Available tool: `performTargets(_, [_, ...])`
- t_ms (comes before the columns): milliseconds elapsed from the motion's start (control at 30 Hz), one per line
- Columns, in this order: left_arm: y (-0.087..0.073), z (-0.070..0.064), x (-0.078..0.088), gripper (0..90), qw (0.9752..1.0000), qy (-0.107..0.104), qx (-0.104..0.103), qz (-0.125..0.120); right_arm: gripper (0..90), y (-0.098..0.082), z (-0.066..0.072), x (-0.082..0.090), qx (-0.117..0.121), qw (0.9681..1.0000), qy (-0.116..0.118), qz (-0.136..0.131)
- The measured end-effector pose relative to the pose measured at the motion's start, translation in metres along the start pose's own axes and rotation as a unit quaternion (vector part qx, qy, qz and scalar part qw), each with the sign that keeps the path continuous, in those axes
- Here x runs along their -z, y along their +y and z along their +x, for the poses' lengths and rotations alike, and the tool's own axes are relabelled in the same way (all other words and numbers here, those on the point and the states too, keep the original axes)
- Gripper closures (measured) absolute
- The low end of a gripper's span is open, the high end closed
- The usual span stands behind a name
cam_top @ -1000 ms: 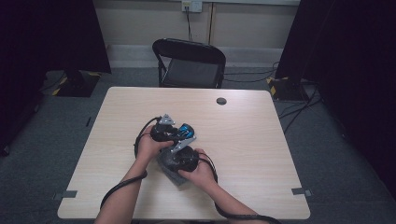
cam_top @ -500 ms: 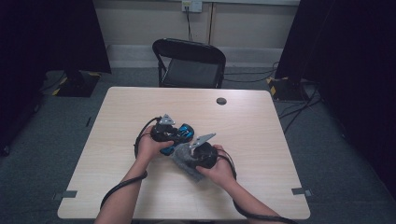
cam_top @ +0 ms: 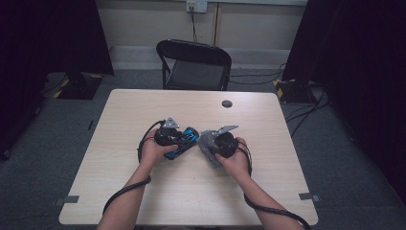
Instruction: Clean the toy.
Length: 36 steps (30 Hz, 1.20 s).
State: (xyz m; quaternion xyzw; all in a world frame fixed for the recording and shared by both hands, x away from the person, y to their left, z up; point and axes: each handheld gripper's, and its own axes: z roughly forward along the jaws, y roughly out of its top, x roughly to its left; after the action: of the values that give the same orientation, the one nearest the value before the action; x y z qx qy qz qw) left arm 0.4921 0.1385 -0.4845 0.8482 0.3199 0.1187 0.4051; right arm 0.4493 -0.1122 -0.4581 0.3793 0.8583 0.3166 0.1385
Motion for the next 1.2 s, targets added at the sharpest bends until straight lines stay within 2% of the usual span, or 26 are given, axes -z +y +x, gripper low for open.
performTargets(167, [0.0, 0.0, 0.0, 43.9, 1.0, 0.0, 0.0, 0.0, 75.2, -0.001, -0.011, -0.012, -0.025, 0.9993, -0.025, 0.01])
performTargets(367, [-0.001, 0.0, 0.0, 43.9, 1.0, 0.001, -0.001, -0.002, 75.1, 0.001, -0.012, -0.019, -0.031, 0.9987, -0.036, 0.019])
performTargets(467, [-0.001, 0.0, 0.0, 43.9, 1.0, 0.0, 0.001, -0.003, 75.1, 0.004, -0.009, -0.024, -0.026, 0.9985, -0.041, 0.023])
performTargets(600, [0.0, 0.0, 0.001, 43.9, 1.0, 0.003, -0.004, 0.002, 75.1, 0.006, -0.004, -0.026, -0.02, 0.9986, -0.041, 0.027])
performTargets(633, [-0.001, -0.001, 0.001, 43.9, 1.0, 0.002, 0.0, -0.001, 75.1, 0.007, -0.001, -0.028, -0.013, 0.9987, -0.04, 0.029])
performTargets(1200, [0.0, -0.001, 0.001, 43.8, 1.0, 0.004, -0.004, 0.004, 75.1, 0.006, 0.019, -0.029, -0.006, 0.9991, -0.019, 0.037])
